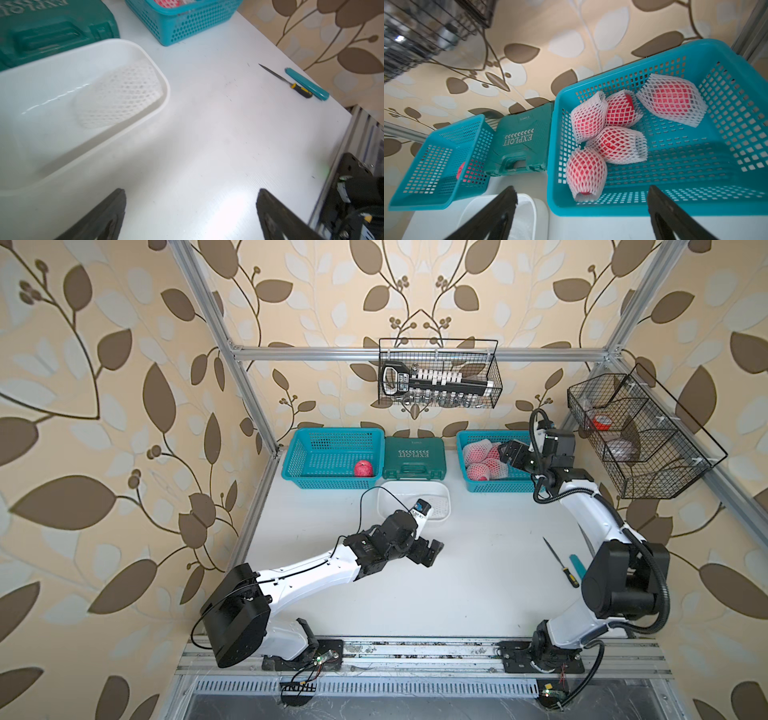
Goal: Remove foam nets from apples
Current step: Pick up the apple from the basket.
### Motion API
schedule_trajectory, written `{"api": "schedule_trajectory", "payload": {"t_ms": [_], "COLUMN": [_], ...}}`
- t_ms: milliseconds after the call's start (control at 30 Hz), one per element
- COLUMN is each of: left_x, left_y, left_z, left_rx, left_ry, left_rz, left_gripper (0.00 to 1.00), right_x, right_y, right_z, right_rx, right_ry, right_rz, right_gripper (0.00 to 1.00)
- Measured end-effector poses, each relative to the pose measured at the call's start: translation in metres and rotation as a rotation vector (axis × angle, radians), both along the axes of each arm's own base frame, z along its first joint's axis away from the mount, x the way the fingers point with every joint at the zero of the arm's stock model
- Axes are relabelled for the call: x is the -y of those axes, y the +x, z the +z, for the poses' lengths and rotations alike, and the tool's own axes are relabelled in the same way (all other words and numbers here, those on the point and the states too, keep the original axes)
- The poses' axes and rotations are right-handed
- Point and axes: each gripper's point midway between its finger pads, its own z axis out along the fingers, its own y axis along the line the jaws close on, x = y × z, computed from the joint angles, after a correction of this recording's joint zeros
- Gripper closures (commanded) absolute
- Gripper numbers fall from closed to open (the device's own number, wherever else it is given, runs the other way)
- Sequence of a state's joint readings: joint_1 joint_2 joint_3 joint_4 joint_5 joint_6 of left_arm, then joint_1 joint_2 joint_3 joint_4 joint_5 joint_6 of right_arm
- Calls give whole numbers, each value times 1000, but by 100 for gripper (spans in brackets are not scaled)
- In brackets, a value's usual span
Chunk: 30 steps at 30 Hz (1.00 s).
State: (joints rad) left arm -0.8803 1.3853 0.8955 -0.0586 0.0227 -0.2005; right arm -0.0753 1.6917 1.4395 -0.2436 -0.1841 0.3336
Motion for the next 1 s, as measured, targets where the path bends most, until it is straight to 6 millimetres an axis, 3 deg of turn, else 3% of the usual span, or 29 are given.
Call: {"api": "schedule_trajectory", "payload": {"t_ms": [267, 400, 667, 1000], "left_x": [-1, -1, 0, 0], "left_y": [-7, -7, -9, -10], "left_z": [-15, -21, -32, -33], "left_rx": [-15, -16, -34, -32], "left_ry": [46, 67, 92, 95], "left_rz": [-37, -47, -63, -72], "left_gripper": [1, 1, 1, 1], "right_x": [12, 8, -14, -32], "right_y": [54, 49, 49, 60], "right_z": [-55, -88, -94, -133], "right_rx": [-190, -278, -296, -369], "right_ry": [-20, 53, 129, 152], "right_rz": [75, 124, 203, 243], "right_gripper": [5, 4, 0, 0]}}
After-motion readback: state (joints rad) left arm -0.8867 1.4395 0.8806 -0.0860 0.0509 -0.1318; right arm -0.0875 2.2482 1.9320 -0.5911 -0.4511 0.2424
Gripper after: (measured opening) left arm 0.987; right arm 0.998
